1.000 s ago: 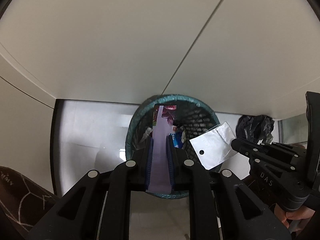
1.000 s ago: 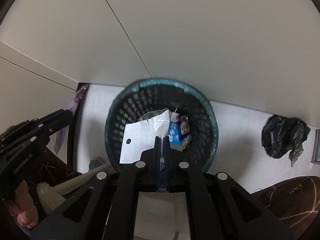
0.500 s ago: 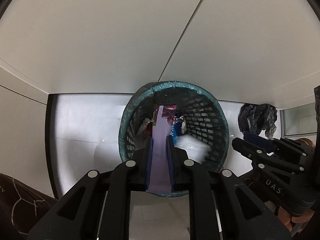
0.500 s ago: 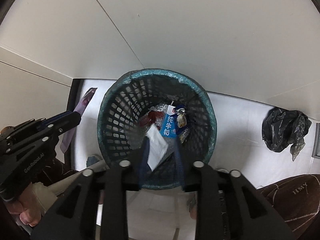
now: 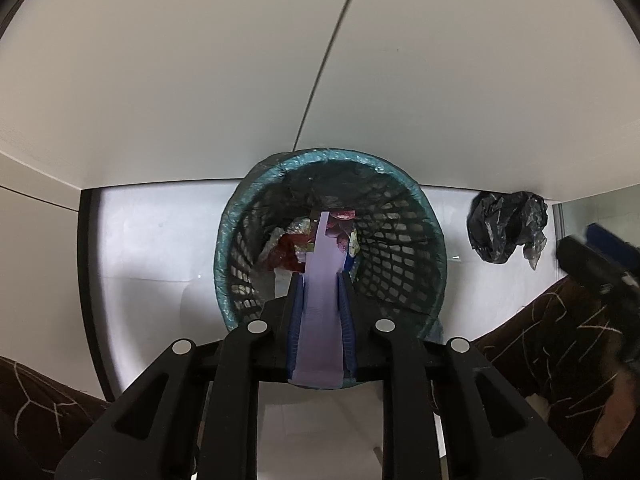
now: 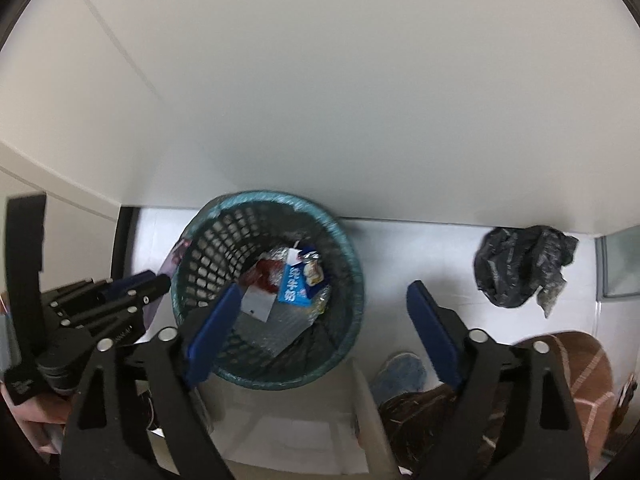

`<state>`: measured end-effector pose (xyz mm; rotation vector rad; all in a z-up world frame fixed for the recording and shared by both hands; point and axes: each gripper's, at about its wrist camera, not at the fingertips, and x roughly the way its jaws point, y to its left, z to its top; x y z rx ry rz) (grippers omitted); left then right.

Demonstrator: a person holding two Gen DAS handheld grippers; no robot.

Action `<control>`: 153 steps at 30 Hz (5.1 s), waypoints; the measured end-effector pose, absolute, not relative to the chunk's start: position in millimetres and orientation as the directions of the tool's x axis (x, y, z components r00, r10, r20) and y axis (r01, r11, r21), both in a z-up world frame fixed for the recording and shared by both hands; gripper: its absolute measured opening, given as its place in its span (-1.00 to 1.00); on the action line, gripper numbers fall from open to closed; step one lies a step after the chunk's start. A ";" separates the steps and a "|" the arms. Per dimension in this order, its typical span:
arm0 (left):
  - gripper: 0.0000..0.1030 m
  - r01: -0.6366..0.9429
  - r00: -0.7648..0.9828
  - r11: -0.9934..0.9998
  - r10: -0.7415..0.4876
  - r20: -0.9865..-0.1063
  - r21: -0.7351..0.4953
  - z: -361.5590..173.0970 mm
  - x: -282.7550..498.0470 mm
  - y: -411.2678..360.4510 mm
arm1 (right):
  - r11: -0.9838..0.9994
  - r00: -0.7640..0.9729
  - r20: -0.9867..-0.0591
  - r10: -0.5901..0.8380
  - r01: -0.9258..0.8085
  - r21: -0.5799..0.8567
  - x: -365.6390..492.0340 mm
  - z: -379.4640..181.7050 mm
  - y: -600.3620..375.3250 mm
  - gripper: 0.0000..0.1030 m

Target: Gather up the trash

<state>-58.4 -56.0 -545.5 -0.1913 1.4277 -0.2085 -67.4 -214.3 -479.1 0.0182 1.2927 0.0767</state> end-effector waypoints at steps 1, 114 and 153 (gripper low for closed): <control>-0.60 0.031 0.132 0.967 -0.253 -0.958 -0.251 -544.8 -58.8 -57.3 | 0.997 0.280 -0.958 0.068 -0.038 0.060 -68.5 -473.7 -217.8 0.62; 0.88 -0.041 0.627 0.995 -0.044 -0.778 -0.089 -86.0 -178.0 -10.8 | 0.999 0.657 -0.753 0.034 -0.011 0.035 -192.4 -88.6 -217.7 0.83; 0.88 -0.022 0.614 0.995 -0.064 -0.787 -0.098 -90.8 -177.8 -7.6 | 0.999 0.658 -0.752 0.040 -0.014 0.041 -194.9 -90.6 -216.5 0.83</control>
